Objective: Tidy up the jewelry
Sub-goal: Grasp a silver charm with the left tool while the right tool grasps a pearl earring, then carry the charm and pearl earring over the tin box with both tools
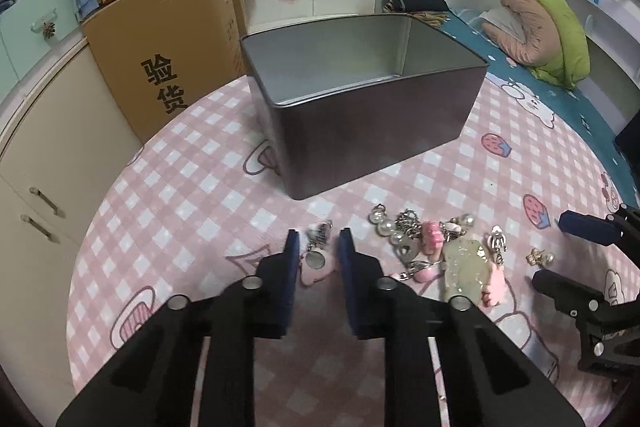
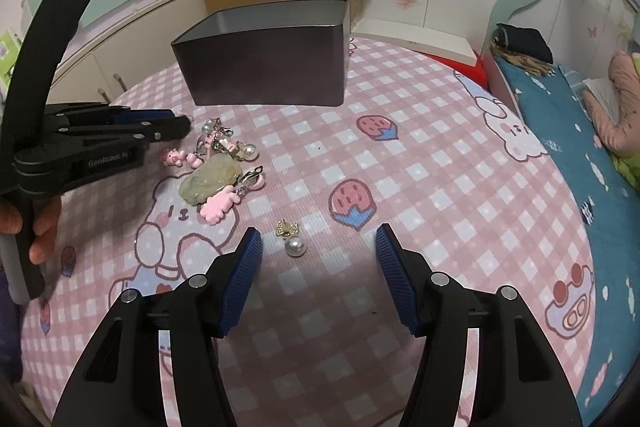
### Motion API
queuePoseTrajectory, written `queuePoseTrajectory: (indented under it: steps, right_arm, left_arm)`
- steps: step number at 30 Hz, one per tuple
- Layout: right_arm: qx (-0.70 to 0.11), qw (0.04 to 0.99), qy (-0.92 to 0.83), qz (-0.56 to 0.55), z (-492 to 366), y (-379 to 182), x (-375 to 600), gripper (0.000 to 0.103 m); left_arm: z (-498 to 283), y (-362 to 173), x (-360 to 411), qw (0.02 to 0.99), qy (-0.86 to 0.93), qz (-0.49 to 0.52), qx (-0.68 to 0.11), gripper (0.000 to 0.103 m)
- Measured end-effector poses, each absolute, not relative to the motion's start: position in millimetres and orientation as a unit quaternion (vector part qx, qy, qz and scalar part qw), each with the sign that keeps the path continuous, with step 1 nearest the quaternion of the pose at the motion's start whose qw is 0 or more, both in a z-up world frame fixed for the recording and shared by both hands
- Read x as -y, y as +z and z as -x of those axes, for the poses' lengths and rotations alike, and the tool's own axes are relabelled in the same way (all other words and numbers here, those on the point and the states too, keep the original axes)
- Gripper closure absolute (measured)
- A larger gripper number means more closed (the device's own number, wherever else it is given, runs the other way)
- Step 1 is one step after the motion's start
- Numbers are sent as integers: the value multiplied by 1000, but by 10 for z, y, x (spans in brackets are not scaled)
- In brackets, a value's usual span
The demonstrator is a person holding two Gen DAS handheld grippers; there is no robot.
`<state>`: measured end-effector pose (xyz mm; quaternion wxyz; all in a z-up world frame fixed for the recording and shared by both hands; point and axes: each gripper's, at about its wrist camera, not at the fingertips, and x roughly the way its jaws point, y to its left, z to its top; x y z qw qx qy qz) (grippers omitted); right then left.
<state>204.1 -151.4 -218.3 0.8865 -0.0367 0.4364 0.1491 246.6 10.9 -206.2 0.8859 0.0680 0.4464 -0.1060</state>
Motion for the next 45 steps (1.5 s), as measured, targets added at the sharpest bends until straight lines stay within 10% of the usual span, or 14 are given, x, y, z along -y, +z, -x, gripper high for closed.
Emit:
queuePoseTrajectory:
  steps: [13,23,45]
  right_arm:
    - [-437,886,144,55,-1990,-2188,1461,46]
    - [-434,885,162,56,-2011,-2166,1369,90]
    - [-351,914,200,-27,-2531,-1159,1364,91]
  left_arm:
    - [-2183,-1980,-410,893,-109,-38,-434,93]
    - [-1967,-1809,-373,900,-129,-38,-415,93]
    - [-2305,-951,-229,906,-222,30,-358,93]
